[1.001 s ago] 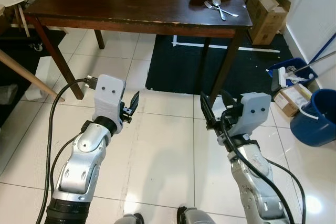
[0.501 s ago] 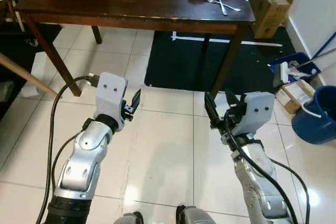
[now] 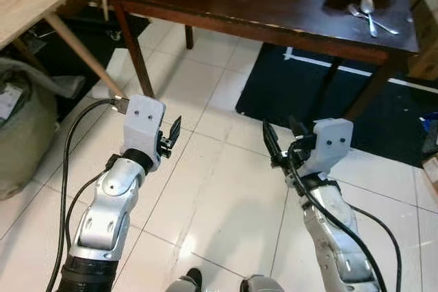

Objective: Setting the table

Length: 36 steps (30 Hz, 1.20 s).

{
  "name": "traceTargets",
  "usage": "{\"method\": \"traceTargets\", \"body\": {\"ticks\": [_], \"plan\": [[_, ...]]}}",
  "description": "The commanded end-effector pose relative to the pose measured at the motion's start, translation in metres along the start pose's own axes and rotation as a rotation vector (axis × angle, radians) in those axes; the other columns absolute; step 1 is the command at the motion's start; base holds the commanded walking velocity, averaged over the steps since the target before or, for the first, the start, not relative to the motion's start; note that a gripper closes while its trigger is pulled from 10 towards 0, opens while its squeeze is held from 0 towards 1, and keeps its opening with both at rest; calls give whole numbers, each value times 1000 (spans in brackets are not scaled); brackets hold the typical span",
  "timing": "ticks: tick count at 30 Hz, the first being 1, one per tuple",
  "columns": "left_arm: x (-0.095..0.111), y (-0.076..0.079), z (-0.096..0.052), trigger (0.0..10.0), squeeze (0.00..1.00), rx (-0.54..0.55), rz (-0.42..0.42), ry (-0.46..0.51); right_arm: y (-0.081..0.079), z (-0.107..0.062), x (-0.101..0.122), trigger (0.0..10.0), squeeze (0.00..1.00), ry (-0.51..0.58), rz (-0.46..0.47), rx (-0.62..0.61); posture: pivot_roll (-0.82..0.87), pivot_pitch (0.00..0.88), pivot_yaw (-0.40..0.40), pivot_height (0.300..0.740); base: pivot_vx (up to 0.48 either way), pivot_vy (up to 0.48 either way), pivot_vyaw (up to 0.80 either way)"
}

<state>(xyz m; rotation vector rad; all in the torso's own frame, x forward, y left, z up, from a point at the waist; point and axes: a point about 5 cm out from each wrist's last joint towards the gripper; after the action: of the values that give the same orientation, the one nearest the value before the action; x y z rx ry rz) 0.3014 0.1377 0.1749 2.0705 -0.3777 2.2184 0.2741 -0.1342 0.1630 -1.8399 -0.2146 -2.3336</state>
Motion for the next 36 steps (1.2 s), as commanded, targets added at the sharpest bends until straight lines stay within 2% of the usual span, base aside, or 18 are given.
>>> {"method": "traceTargets", "body": {"ticks": [1,36], "plan": [[-7,0,-2,10000,0,1,3,-26,1,-3,-5,10000,0,-18,3,-5,-151,74,58,740,0,0,775],[-8,-3,-1,10000,0,24,25,-39,2,-3,-7,10000,0,-24,0,-13,-148,85,63,740,0,0,769]]}}
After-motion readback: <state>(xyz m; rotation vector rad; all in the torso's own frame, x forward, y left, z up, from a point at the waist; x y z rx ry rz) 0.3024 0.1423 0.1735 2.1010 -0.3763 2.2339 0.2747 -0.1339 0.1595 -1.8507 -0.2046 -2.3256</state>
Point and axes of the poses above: a point about 5 cm out from each wrist's last joint towards the gripper, its own z axis pointing out of the wrist towards the gripper, its own x axis along the axis of the wrist's last joint, y = z × x, and after that the axes turned 3 degrees about -z, right-handed
